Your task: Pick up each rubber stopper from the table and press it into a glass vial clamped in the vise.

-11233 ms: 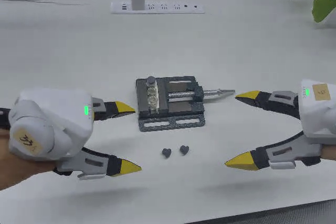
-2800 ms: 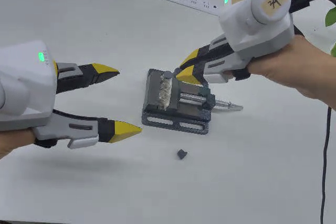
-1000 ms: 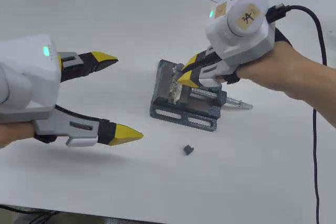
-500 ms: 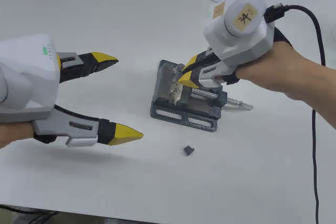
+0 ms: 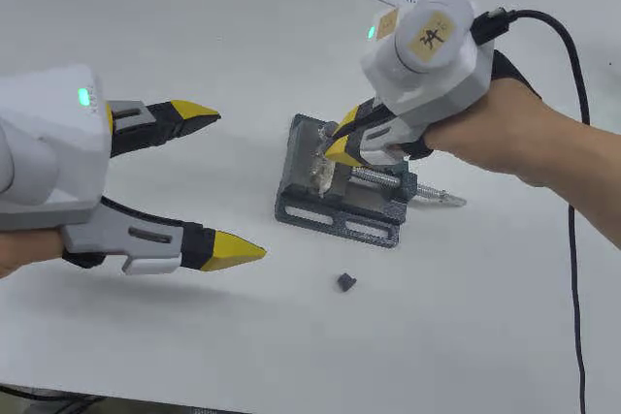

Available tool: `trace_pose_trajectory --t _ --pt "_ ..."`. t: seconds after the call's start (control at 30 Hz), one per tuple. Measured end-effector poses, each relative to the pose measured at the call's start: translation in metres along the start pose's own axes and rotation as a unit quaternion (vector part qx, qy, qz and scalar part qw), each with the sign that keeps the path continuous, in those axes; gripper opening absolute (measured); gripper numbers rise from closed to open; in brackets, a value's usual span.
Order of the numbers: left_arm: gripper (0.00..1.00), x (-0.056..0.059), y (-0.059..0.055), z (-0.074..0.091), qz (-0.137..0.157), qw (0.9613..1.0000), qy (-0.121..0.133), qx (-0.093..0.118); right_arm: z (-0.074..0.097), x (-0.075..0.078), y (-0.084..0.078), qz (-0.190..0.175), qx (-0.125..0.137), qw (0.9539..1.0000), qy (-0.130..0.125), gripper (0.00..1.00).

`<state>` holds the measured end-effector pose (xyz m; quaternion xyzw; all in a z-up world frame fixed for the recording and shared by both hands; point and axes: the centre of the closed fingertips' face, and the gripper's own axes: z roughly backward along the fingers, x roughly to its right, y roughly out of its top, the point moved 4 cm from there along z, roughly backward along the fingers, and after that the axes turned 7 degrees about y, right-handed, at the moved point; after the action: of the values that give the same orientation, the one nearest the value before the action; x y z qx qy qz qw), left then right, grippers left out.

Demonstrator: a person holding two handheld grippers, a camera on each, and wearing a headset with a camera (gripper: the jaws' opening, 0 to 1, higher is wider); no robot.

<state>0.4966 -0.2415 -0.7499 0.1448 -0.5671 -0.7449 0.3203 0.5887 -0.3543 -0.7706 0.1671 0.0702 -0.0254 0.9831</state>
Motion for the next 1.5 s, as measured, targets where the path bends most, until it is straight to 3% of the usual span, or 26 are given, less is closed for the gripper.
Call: trace_pose_trajectory --t 0.33,1.5 --pt "0.81 0.005 0.003 -0.001 0.001 1.0000 -0.003 0.003 -0.002 -0.001 0.001 0.025 -0.007 0.9997 -0.002 0.07" --pt "0.79 0.008 0.002 0.001 0.005 1.0000 -0.006 0.001 0.002 -0.012 0.000 0.006 0.017 0.9998 -0.002 0.11"
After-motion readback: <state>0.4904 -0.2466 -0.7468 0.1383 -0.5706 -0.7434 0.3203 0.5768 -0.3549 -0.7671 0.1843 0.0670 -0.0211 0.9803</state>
